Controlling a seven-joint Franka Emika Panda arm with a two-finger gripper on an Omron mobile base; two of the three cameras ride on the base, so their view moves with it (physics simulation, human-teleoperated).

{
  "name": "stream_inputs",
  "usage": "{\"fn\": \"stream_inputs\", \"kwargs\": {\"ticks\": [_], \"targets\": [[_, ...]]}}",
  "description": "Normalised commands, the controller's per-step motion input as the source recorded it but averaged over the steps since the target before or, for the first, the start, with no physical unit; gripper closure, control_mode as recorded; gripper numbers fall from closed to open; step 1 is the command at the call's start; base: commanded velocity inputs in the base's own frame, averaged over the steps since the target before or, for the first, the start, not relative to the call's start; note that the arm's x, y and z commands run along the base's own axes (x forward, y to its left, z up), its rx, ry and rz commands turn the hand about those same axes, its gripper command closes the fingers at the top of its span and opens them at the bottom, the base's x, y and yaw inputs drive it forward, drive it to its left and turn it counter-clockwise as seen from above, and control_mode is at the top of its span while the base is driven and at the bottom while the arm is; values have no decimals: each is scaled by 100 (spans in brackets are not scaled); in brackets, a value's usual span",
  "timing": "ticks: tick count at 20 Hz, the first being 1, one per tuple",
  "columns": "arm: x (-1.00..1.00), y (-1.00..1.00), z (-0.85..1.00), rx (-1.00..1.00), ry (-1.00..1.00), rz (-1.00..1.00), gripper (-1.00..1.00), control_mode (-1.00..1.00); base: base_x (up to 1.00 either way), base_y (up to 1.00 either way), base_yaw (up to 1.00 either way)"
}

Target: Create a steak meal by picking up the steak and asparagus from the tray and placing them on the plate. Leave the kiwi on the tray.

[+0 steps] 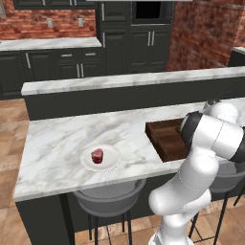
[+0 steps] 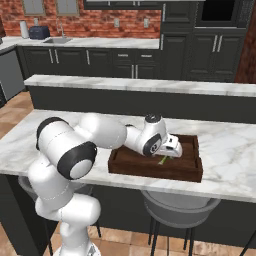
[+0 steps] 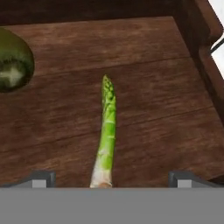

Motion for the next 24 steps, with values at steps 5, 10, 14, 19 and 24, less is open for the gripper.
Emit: {"fn": "stream_inputs", "kwargs": {"ticks": [5, 10, 14, 19, 24], "targets": [[29, -23, -31, 1, 0, 0, -100, -100, 0, 0, 0], [35, -2, -22, 0, 0, 0, -100, -100, 0, 0, 0], [39, 0, -24, 0, 1, 0, -100, -100, 0, 0, 0], [22, 0, -39, 0, 0, 0, 100, -100, 0, 0, 0], [0, 11, -51, 0, 0, 0, 100, -100, 0, 0, 0]]}}
